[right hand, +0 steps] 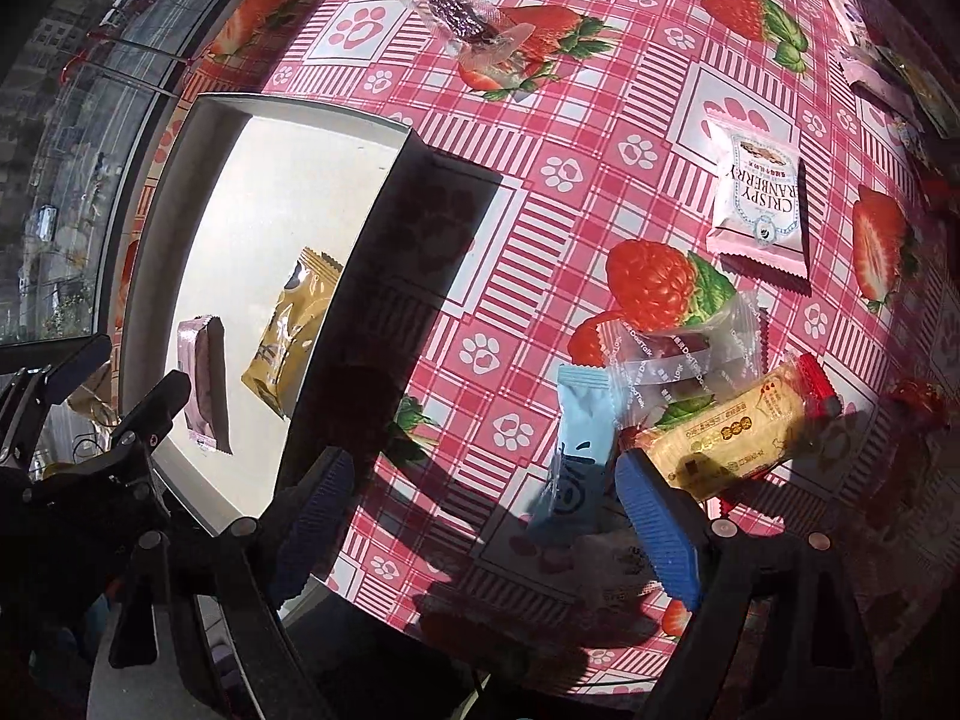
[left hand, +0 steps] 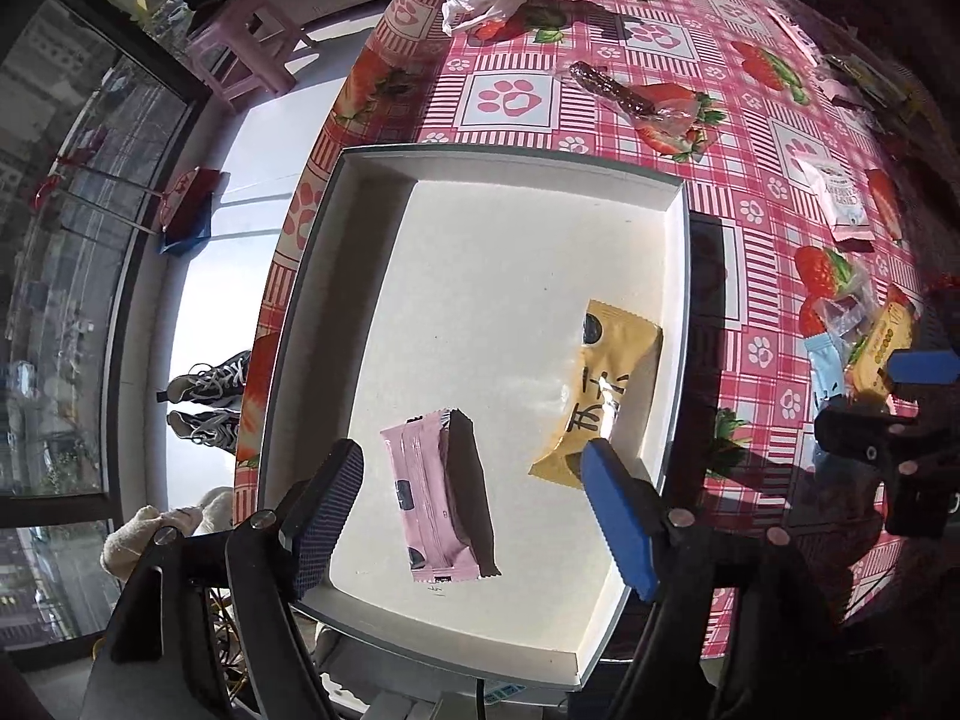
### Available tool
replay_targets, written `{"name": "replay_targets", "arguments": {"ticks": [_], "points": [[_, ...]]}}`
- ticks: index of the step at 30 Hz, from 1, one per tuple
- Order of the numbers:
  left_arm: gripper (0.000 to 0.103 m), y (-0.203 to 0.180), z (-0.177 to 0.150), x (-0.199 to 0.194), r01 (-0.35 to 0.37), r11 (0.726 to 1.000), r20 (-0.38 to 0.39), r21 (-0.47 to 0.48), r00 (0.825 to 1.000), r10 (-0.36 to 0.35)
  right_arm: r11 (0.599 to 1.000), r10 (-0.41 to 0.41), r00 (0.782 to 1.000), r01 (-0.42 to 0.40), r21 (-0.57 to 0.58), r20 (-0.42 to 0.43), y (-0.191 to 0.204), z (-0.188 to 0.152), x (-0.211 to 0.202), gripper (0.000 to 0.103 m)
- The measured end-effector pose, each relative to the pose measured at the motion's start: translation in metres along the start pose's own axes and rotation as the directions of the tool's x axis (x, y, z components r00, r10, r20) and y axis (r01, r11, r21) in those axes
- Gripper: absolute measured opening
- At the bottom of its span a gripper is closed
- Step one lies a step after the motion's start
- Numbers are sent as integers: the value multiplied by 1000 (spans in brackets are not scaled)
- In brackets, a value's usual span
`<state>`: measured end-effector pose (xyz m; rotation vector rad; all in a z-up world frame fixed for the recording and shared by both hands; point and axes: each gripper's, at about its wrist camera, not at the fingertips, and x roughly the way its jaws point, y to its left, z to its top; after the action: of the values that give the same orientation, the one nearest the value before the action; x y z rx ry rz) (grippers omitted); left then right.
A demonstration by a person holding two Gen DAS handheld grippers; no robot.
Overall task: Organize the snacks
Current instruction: 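Grasp the light blue bar with the left tool while the right tool grasps the Crispy Cranberry packet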
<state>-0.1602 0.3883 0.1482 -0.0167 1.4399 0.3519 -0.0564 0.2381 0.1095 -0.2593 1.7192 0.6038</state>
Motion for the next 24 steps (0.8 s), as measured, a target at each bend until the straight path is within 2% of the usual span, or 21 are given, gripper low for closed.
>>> {"name": "replay_targets", "arguments": {"ticks": [5, 8, 11, 14, 16, 19, 24], "points": [[78, -20, 3, -2, 12, 998, 0, 60, 1000, -12, 995, -97, 995, 97, -9, 5, -29, -25, 6, 90], [78, -40, 5, -5, 46, 991, -2, 122, 999, -46, 987, -163, 986, 163, 4, -31, -49, -44, 22, 90], [78, -70, 8, -6, 90, 975, -13, 204, 996, -90, 975, -215, 973, 219, 39, -83, -74, -62, 40, 90], [79, -104, 11, -4, 139, 952, -39, 272, 990, -134, 967, -218, 968, 231, 109, -123, -107, -75, 51, 90], [79, -123, 16, 3, 204, 942, -94, 268, 978, -185, 956, -228, 965, 247, 161, -131, -132, -82, 51, 103], [79, -145, 24, 18, 255, 941, -160, 223, 962, -223, 931, -236, 962, 264, 251, -133, -169, -95, 43, 102], [78, -165, 32, 39, 257, 958, -191, 125, 954, -231, 899, -145, 985, 171, 402, -96, -212, -116, 26, 103]]}}
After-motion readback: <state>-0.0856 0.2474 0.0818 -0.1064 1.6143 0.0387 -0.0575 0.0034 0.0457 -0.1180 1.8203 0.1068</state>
